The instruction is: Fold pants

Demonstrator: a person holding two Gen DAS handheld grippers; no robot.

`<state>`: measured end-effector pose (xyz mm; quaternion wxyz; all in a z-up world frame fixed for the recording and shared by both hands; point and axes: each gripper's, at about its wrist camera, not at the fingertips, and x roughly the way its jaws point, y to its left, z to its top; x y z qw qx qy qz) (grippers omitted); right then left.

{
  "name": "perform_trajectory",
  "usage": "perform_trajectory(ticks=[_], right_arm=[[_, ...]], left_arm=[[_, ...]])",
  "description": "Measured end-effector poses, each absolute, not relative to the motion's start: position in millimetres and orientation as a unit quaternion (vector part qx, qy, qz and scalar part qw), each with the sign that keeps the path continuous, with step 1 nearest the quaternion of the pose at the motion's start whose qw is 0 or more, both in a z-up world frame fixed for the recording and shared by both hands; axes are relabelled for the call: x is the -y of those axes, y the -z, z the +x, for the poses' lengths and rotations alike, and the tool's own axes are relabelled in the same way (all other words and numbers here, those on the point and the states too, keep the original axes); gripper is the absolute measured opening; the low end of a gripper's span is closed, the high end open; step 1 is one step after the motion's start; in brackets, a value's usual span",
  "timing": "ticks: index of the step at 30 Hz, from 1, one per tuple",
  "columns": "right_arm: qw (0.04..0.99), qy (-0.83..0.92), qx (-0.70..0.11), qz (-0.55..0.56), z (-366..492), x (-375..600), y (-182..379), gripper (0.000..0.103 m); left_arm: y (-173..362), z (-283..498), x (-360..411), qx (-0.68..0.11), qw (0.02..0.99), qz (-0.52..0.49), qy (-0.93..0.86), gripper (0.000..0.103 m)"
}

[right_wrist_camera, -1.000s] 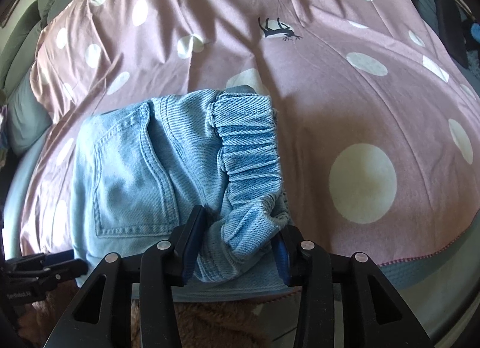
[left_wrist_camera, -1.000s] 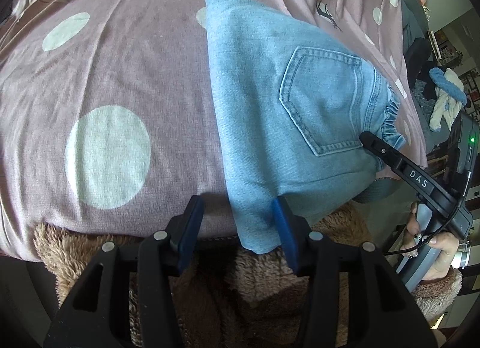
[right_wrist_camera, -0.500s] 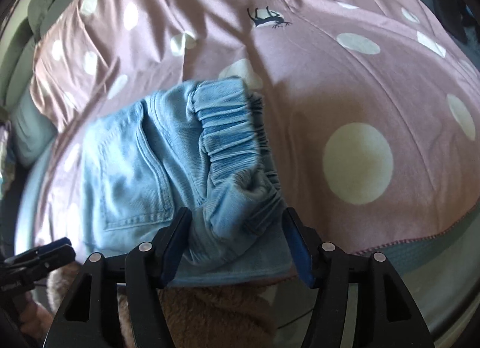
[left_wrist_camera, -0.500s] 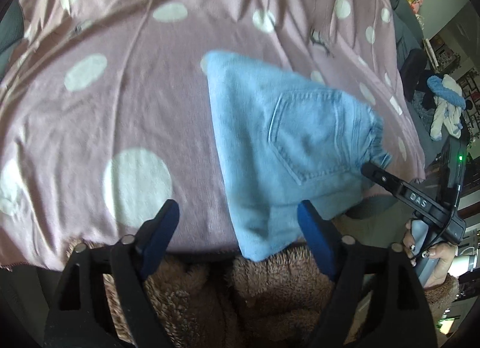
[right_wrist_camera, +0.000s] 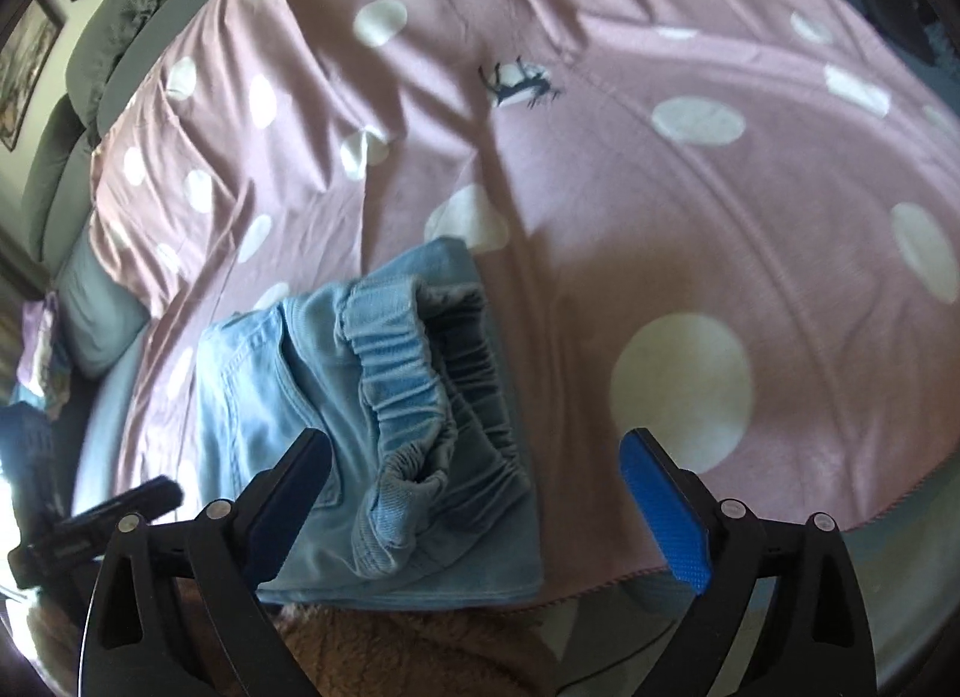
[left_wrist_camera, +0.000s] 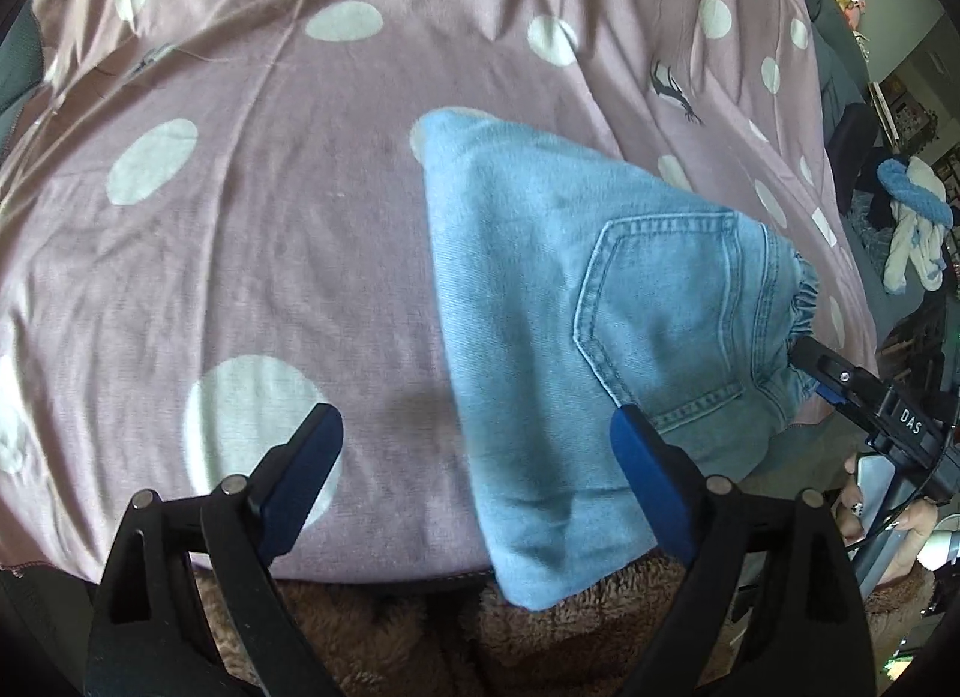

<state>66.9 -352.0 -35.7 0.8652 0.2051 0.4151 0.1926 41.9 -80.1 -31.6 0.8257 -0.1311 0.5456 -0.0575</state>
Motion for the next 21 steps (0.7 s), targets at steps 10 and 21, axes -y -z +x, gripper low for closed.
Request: perform_trajectory(ticks=[10, 21], right_arm=[[0.818, -0.257, -0.454, 0.241, 94, 337, 70, 0.096], [0.853, -0.247, -0.415, 0.196, 72, 322, 45, 0.057]], left_arm=[[45, 62, 90, -0.541, 0.824, -0.145, 0.086, 0.075], [33, 61, 96, -0.52, 0.832, -0.169, 0.093, 0.025]])
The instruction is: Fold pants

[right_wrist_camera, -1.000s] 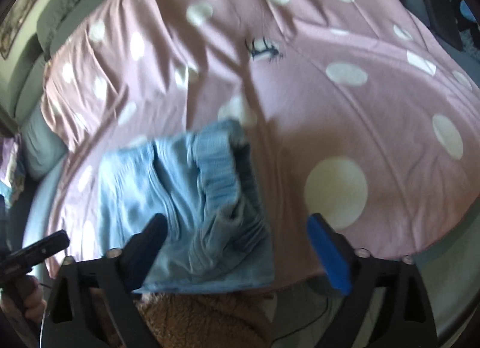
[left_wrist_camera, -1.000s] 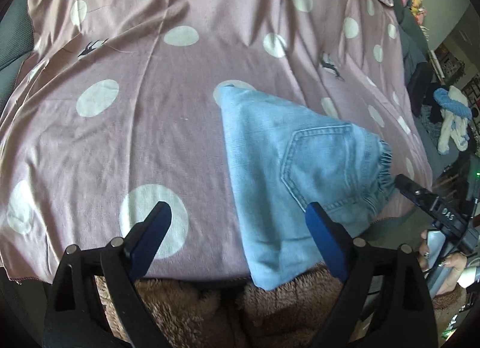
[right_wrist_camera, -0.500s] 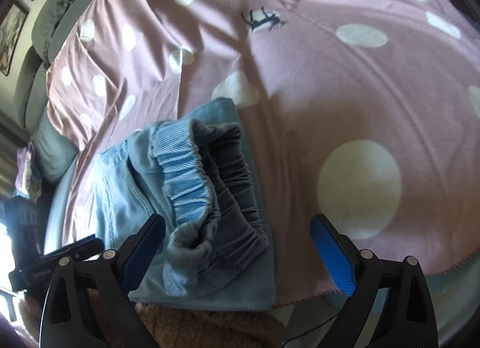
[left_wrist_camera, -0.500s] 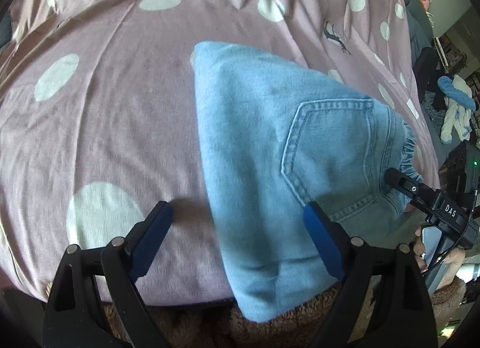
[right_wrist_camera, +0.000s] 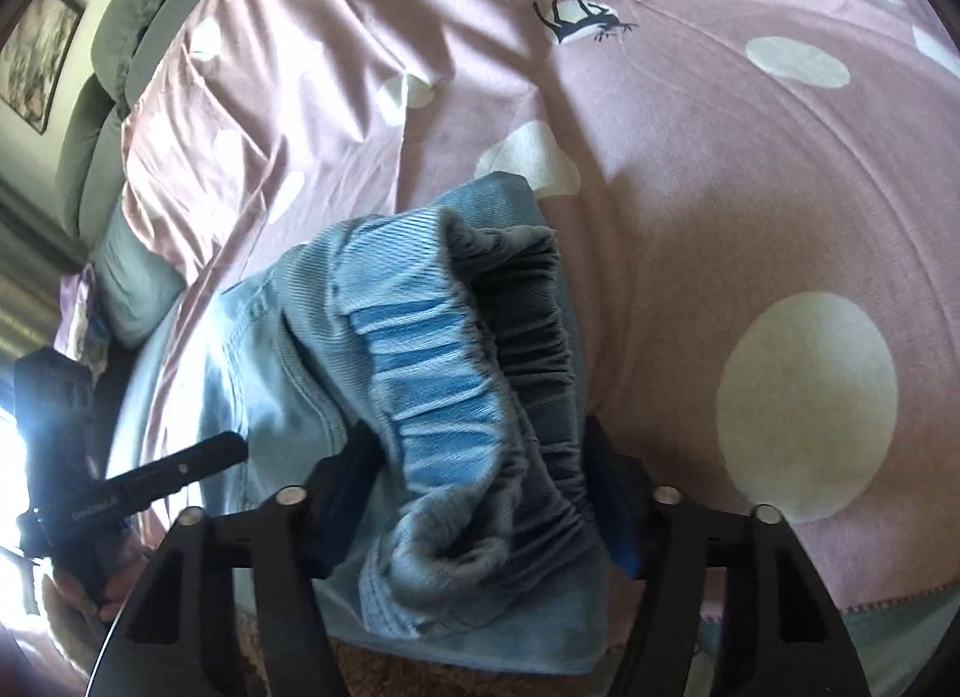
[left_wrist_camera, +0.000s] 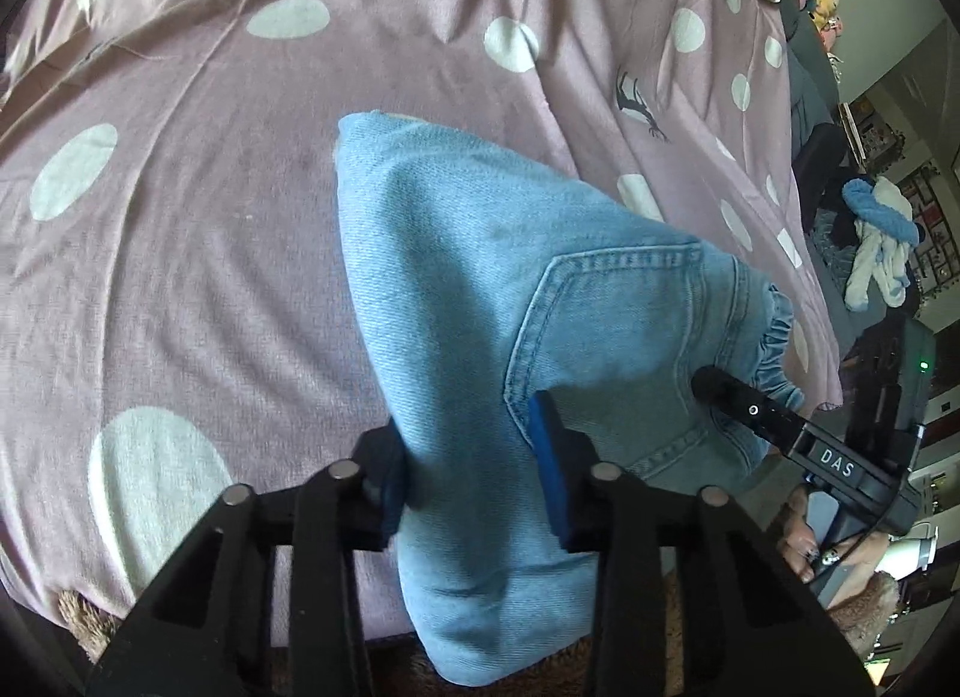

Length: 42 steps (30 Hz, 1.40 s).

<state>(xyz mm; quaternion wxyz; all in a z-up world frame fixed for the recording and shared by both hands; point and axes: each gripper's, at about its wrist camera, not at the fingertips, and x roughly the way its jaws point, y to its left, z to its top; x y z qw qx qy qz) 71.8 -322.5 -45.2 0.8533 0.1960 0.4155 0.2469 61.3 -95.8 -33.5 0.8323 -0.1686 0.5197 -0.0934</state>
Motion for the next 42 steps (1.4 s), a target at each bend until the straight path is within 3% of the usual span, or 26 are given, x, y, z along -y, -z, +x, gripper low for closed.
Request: perform_trajectory(ticks=[6, 15, 18, 24, 27, 35, 42], right_arm=[[0.885, -0.208, -0.39, 0.145, 52, 311, 13, 0.044], [0.905, -0.143, -0.4, 0.036, 53, 287, 10, 0.049], [0.908, -0.171, -0.379, 0.04, 47, 288, 2, 0.054], [0.884, -0.204, -0.406, 0.116, 67, 314, 19, 0.055], [0.866, -0.226, -0.417, 0.156, 75, 330, 33, 0.055], [0.836, -0.254, -0.438, 0.213, 80, 336, 51, 0.064], [0.858, -0.258, -0.409, 0.174, 65, 326, 36, 0.042]], left_arm=[[12, 52, 92, -0.499, 0.839, -0.182, 0.118, 0.014], [13, 55, 81, -0.506, 0.834, -0.188, 0.117, 0.014], [21, 57, 80, -0.52, 0.829, -0.176, 0.108, 0.018], [33, 61, 73, -0.535, 0.823, -0.171, 0.087, 0.048], [40, 64, 74, -0.542, 0.812, -0.188, 0.109, 0.049], [41, 68, 85, -0.539, 0.812, -0.184, 0.126, 0.044], [32, 62, 79, -0.523, 0.815, -0.215, 0.128, 0.017]])
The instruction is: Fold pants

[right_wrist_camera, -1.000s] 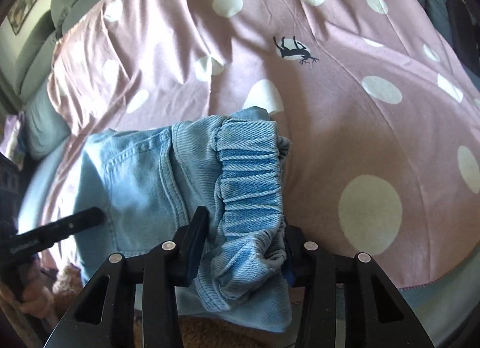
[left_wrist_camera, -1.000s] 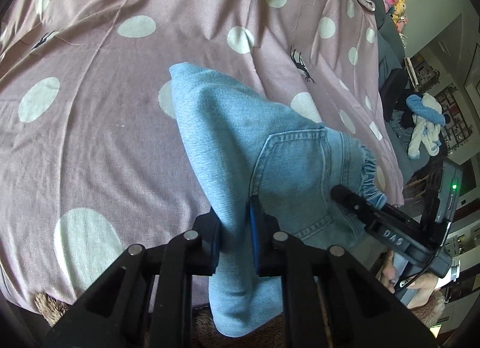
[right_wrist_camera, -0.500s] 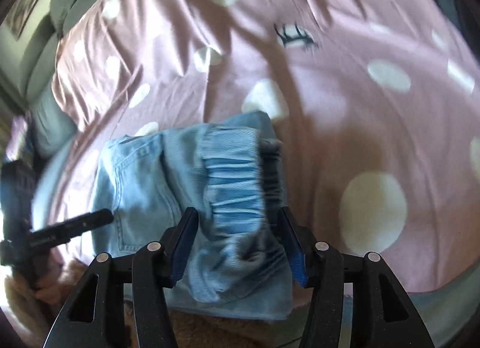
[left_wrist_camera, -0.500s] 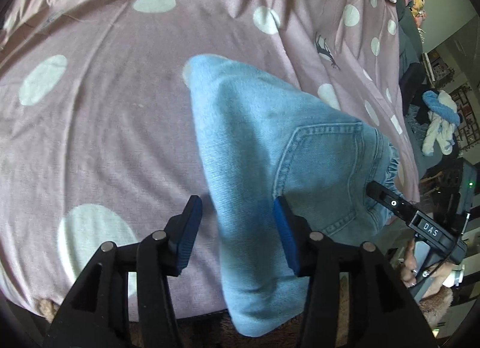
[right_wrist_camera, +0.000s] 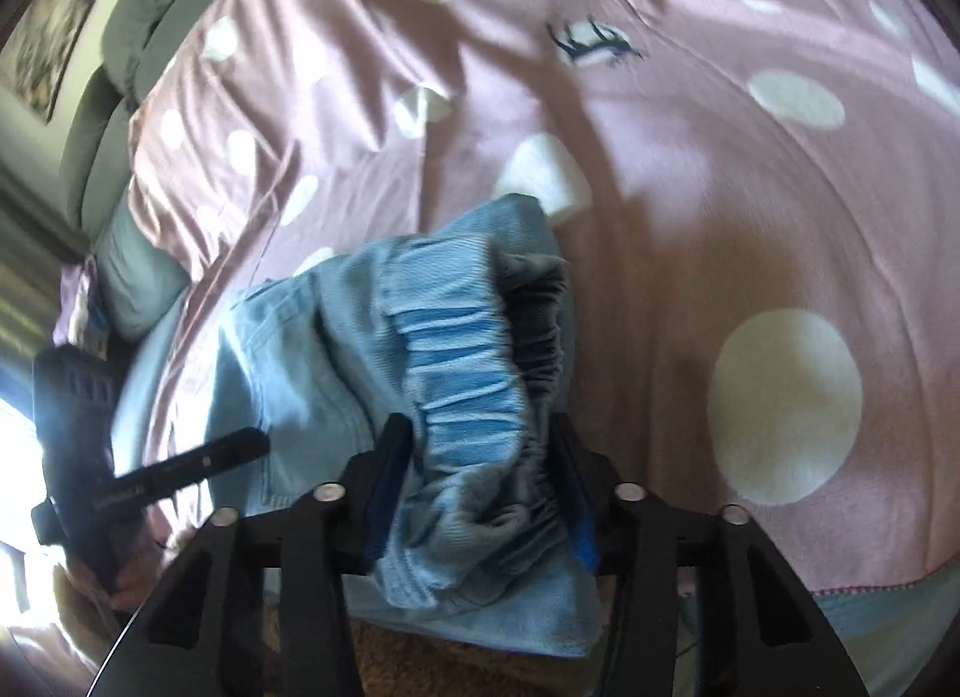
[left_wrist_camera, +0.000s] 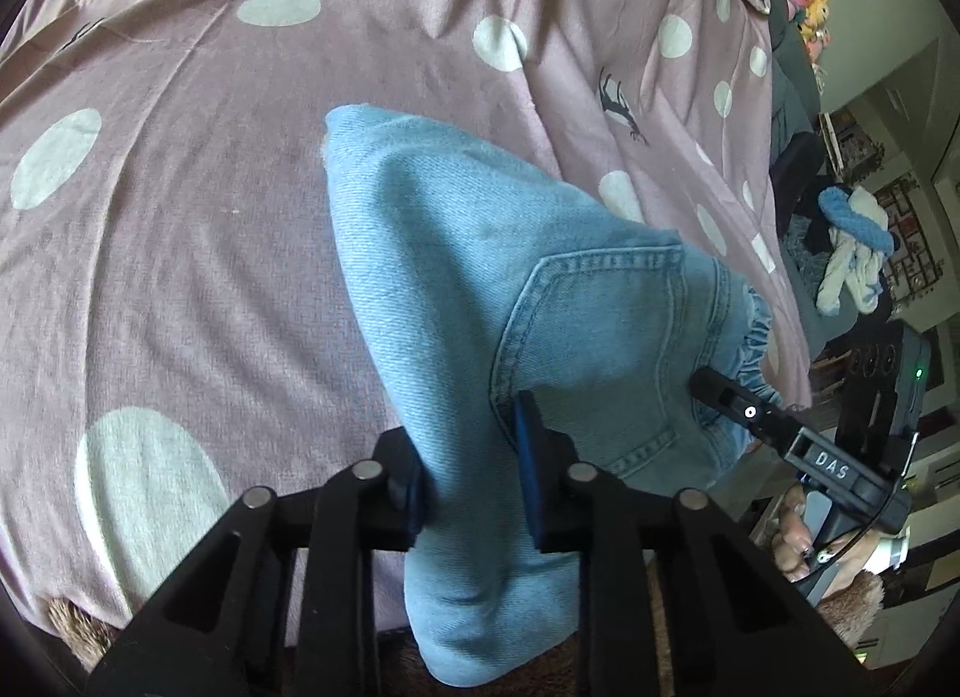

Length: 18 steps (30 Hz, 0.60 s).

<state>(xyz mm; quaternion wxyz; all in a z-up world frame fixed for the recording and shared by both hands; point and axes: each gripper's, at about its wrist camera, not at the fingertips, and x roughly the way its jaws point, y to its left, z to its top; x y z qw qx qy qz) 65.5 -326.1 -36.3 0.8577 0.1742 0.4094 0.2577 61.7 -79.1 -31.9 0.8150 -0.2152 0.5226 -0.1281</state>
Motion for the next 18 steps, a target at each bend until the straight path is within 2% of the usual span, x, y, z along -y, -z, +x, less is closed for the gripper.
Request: perform_trajectory(ticks=[4, 9, 13, 18], right_arm=[[0.864, -0.256, -0.389, 0.189, 58, 329, 17, 0.033], [0.886, -0.268, -0.344, 0.157, 59, 312, -20, 0.032], [0.891, -0.27, -0.34, 0.136, 85, 289, -33, 0.032], [0.892, -0.26, -0.358, 0.097, 119, 252, -27, 0.032]], left_arm=[[6, 54, 80, -0.497, 0.83, -0.211, 0.138, 0.014], [-33, 60, 75, -0.447, 0.876, -0.149, 0.103, 0.016], [-33, 82, 62, -0.439, 0.887, -0.123, 0.068, 0.018], [-7, 112, 42, -0.458, 0.881, -0.113, 0.032, 0.02]])
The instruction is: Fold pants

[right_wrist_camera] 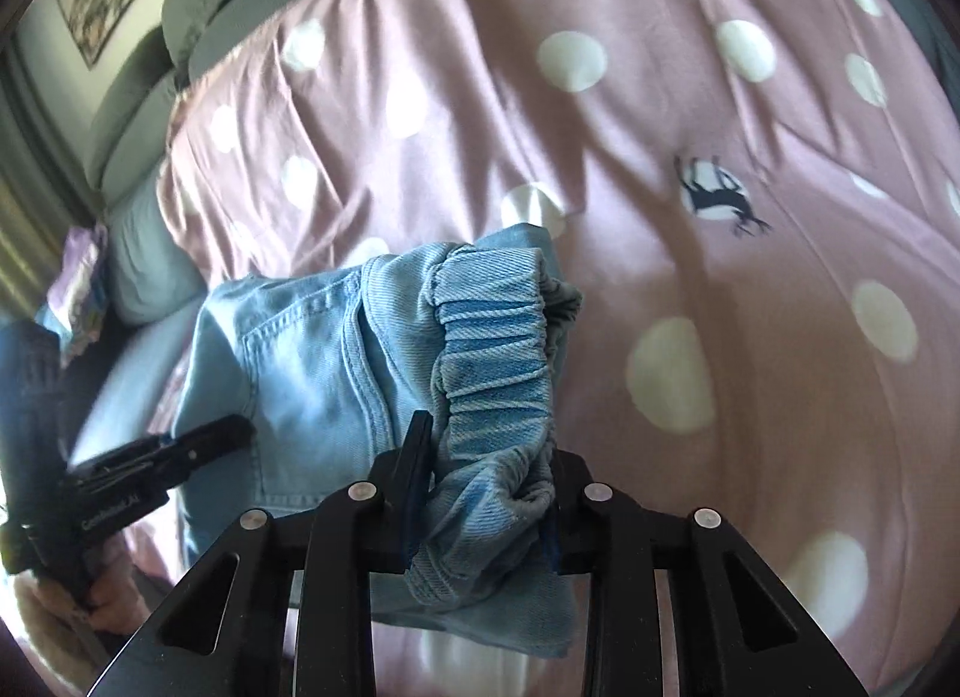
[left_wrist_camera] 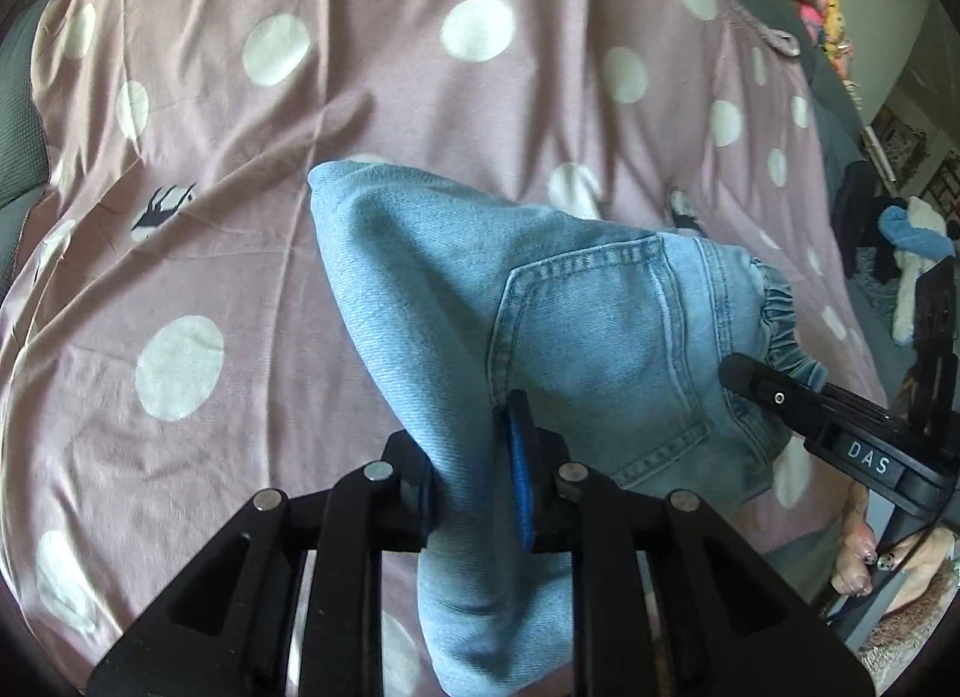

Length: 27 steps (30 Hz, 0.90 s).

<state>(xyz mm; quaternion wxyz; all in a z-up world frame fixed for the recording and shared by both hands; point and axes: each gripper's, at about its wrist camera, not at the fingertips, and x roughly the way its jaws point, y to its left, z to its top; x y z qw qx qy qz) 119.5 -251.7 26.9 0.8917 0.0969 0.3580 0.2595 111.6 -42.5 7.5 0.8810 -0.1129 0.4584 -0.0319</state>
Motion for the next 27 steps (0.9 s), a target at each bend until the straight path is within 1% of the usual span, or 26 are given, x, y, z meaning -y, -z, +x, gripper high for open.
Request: perform_trajectory(ticks=[3, 6, 8, 9, 11, 13, 14, 15, 16, 17, 18, 19, 20, 22, 24, 27], right_arm=[[0.889, -0.247, -0.378, 0.08, 134, 235, -13, 0.032], [0.893, -0.24, -0.375, 0.071, 139, 229, -9, 0.032], [0.896, -0.236, -0.371, 0.06, 138, 226, -13, 0.032], [0.897, -0.233, -0.372, 0.056, 138, 225, -14, 0.032], [0.898, -0.221, -0.377, 0.047, 136, 225, -16, 0.032], [0.903, -0.208, -0.373, 0.035, 129, 225, -21, 0.035], [0.906, -0.203, -0.369, 0.032, 126, 225, -23, 0.036], [0.911, -0.197, -0.362, 0.03, 119, 227, -28, 0.043], [0.914, -0.194, -0.355, 0.032, 113, 229, -33, 0.054], [0.916, -0.192, -0.35, 0.034, 109, 232, -37, 0.059], [0.918, -0.193, -0.345, 0.036, 102, 234, -42, 0.066], [0.919, -0.193, -0.34, 0.038, 98, 236, -47, 0.069], [0.922, -0.191, -0.336, 0.038, 91, 238, -52, 0.07], [0.925, -0.185, -0.329, 0.038, 80, 239, -59, 0.077], [0.928, -0.183, -0.322, 0.034, 69, 239, -62, 0.08], [0.932, -0.171, -0.32, 0.018, 58, 233, -65, 0.08]], left_arm=[[13, 123, 32, -0.482, 0.868, -0.12, 0.02, 0.021], [20, 121, 26, -0.486, 0.865, -0.126, 0.012, 0.024], [18, 119, 25, -0.485, 0.865, -0.125, 0.01, 0.028], [16, 117, 25, -0.487, 0.864, -0.125, 0.007, 0.032], [8, 111, 25, -0.488, 0.864, -0.129, 0.01, 0.041], [-3, 101, 26, -0.48, 0.868, -0.128, 0.012, 0.06], [-10, 94, 27, -0.469, 0.875, -0.123, 0.011, 0.064], [-21, 85, 28, -0.453, 0.884, -0.115, 0.009, 0.072], [-30, 78, 29, -0.441, 0.891, -0.107, 0.007, 0.082], [-38, 72, 29, -0.431, 0.897, -0.101, 0.006, 0.087], [-46, 64, 30, -0.419, 0.902, -0.098, 0.005, 0.094], [-53, 58, 31, -0.41, 0.907, -0.095, 0.006, 0.1], [-60, 50, 32, -0.403, 0.91, -0.092, 0.006, 0.102], [-68, 41, 31, -0.398, 0.913, -0.089, 0.005, 0.102], [-71, 31, 31, -0.397, 0.914, -0.089, 0.0, 0.102], [-70, 19, 27, -0.4, 0.912, -0.095, -0.003, 0.102]])
